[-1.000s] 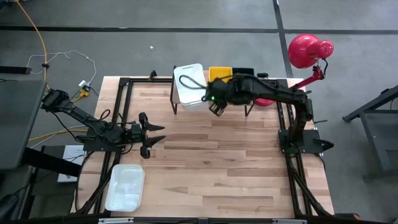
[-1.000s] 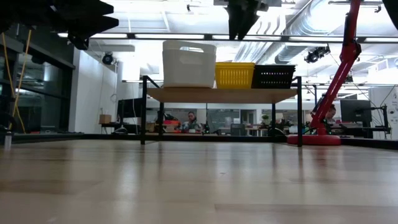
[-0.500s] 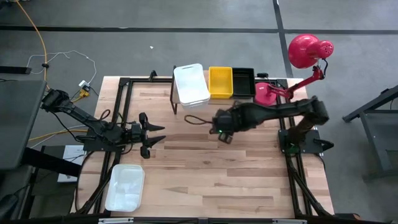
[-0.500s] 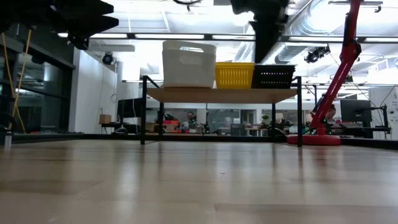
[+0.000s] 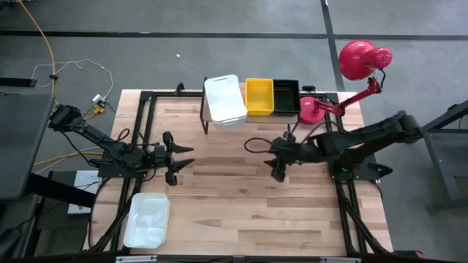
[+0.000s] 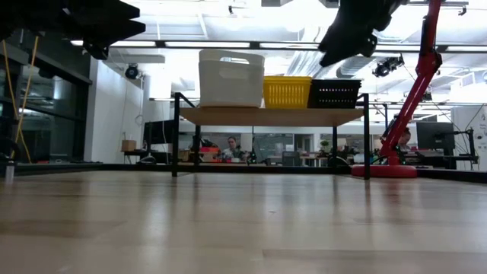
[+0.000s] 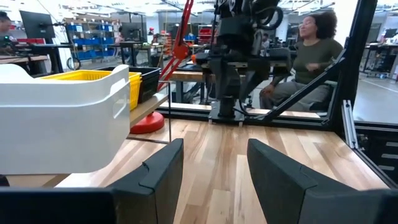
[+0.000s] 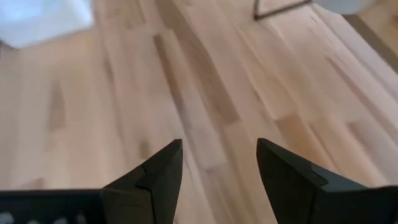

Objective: Stack baskets on shelf by color
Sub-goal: Stack the right white bin on the other white bin on the shelf

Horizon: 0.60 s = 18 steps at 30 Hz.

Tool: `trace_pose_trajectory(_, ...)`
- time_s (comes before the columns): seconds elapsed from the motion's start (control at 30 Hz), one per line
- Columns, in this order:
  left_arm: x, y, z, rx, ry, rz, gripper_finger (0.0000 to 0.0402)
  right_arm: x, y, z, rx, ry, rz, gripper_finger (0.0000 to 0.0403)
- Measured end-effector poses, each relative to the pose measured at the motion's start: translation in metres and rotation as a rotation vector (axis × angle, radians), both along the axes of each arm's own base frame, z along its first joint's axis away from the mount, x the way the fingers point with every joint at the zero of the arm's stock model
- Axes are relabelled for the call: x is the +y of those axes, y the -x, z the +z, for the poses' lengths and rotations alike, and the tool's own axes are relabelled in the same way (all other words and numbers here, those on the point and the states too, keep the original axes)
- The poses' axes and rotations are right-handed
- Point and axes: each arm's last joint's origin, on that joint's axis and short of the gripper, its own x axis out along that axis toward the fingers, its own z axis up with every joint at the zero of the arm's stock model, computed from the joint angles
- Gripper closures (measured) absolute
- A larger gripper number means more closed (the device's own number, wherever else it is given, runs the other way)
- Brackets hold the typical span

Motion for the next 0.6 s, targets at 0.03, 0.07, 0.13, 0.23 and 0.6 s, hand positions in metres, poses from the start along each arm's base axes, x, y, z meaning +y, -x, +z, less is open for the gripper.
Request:
trace_pose_trajectory(0.03,0.0,0.0,0.0,0.0,0.0,0.0,0.0236,0.001,0.001,-0.001,-0.02,-0.007,0.01,0.021)
trace_pose_trajectory(0.07,0.0,0.0,0.0,0.0,0.0,0.0,0.0236,0.002,0.001,-0.002,-0.033,-0.013,0.018,0.021)
trace_pose_trajectory(0.13,0.0,0.0,0.0,0.0,0.0,0.0,0.0236,0.004,0.001,-0.002,-0.048,-0.021,0.031,0.021)
trace_pose_trajectory(0.23,0.0,0.0,0.0,0.0,0.0,0.0,0.0236,0.004,0.0,-0.004,-0.051,-0.007,0.058,0.021)
trace_pose_trajectory(0.6,0.0,0.0,0.0,-0.004,0.002,-0.001,0.0236,0.013,-0.034,0.003,-0.312,0.069,0.209,0.0211)
